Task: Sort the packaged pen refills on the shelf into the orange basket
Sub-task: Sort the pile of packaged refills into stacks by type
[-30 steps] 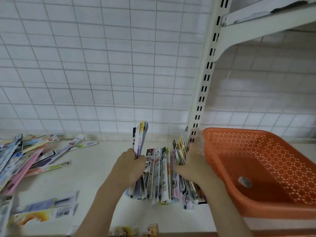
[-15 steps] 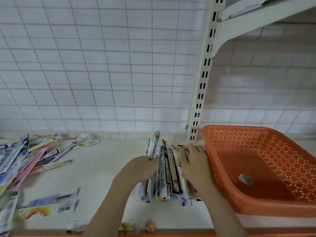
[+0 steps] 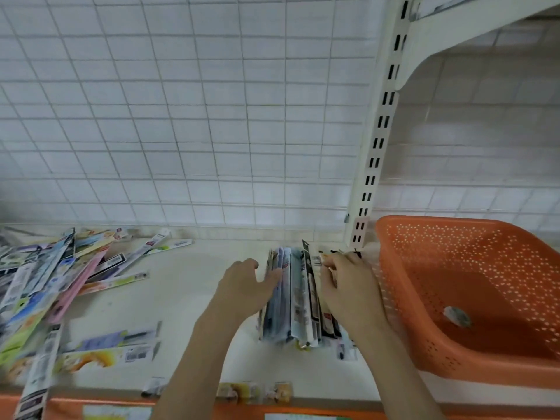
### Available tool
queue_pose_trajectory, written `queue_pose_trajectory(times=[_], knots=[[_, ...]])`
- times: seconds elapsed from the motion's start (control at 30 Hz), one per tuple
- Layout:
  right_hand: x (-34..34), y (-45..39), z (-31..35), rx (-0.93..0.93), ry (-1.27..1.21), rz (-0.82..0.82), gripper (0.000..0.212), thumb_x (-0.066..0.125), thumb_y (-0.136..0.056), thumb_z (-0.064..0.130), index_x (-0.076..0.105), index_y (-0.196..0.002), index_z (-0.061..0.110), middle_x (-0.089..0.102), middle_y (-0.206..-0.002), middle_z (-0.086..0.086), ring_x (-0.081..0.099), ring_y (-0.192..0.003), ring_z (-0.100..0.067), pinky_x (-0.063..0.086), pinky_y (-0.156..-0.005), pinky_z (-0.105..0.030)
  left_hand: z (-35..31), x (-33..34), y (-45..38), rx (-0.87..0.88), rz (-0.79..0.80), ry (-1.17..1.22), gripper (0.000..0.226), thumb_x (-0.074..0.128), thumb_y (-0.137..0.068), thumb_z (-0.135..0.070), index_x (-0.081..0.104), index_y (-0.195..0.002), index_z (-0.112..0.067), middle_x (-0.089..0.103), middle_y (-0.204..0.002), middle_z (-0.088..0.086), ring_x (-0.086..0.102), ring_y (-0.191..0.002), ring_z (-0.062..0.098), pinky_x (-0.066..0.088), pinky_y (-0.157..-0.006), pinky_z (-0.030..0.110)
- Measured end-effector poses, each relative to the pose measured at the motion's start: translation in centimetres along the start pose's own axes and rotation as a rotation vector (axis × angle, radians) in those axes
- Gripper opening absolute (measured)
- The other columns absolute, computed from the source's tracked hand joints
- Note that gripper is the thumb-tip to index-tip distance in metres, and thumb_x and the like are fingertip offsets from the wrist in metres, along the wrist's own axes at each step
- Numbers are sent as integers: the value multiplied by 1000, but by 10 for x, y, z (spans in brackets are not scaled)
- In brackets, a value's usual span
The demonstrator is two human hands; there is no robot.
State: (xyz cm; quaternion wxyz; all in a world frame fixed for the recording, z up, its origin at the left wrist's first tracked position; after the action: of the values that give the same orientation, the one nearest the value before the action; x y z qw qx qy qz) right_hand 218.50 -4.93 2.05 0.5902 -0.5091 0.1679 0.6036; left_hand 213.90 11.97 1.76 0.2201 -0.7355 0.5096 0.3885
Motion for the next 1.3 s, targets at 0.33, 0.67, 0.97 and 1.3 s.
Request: queue_pose_trajectory(times=[0.33, 0.67, 0.97, 1.3], knots=[[23, 2, 84, -202, -28, 95, 17, 48, -92, 20, 64, -91, 13, 65, -88, -3, 58, -87, -25, 44, -78, -34, 78, -81, 35, 5, -249, -24, 40, 48, -92, -40, 53, -126, -19, 60, -101, -5, 59, -96, 16, 47, -88, 30], [65, 49, 170, -163, -105, 776, 20, 65, -83, 38, 65, -96, 23, 64, -99, 7, 61, -89, -11, 52, -83, -31, 171, -150, 63, 21, -325, -35, 30, 52, -93, -29, 61, -116, -14, 60, -86, -2, 58, -76, 16, 46, -74, 27], [65, 87, 178, 101, 32, 727, 32, 70, -76, 46, 57, -96, 26, 56, -98, 8, 56, -93, -11, 46, -80, -28, 207, -167, 67, 193, -226, 9, 26, 53, -92, -28, 64, -112, -15, 61, -82, -5, 59, -70, 12, 47, -71, 25], [66, 114, 187, 147, 112, 636, 39, 53, -84, 60, 49, -67, 24, 54, -75, 2, 52, -71, -14, 30, -59, -25, 227, -169, 88, 275, -162, 101, 18, 55, -91, -24, 66, -102, -15, 59, -73, -11, 55, -65, -1, 42, -59, 17]])
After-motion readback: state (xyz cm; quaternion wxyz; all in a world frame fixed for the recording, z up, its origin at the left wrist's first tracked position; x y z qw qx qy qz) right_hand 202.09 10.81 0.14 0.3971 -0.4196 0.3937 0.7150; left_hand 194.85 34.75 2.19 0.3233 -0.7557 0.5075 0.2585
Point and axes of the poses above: each hand's wrist, its own y-axis away from the middle knuckle, its own x-axis out of the palm, z = x × y, the point moved 4 cm from there along -y, towards the middle knuckle
